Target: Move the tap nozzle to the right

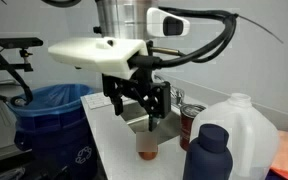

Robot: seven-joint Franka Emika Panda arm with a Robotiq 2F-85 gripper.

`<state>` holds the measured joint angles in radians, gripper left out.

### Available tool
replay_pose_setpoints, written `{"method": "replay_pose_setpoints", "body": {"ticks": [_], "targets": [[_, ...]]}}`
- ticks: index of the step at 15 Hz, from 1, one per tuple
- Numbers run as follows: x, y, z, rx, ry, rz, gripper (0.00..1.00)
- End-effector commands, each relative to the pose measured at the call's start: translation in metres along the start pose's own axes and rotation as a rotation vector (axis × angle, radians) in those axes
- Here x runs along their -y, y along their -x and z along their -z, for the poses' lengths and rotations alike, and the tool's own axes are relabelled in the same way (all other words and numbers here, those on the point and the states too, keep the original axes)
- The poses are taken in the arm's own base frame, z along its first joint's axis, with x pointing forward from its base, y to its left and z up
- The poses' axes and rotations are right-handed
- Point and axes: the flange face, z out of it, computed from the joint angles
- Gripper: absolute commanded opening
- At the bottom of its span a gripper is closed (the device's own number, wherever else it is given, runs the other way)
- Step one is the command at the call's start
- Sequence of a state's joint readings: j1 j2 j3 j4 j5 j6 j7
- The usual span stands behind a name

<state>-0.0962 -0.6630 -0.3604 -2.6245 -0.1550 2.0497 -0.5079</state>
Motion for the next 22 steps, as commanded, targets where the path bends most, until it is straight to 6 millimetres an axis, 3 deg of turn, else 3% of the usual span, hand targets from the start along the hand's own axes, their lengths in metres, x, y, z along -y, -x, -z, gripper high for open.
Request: {"method": "replay_pose_setpoints", "body": {"ticks": [1, 13, 17, 22], "targets": [[0.000, 0.000, 0.000, 0.002, -0.001, 0.000, 1.00], [0.000, 0.000, 0.000, 0.002, -0.001, 0.000, 1.00], [0.018, -0.025, -0.006, 0.011, -0.006, 0.019, 1.00], [0.070, -0.079, -0.016, 0.034, 0.001, 0.092, 1.00]]}}
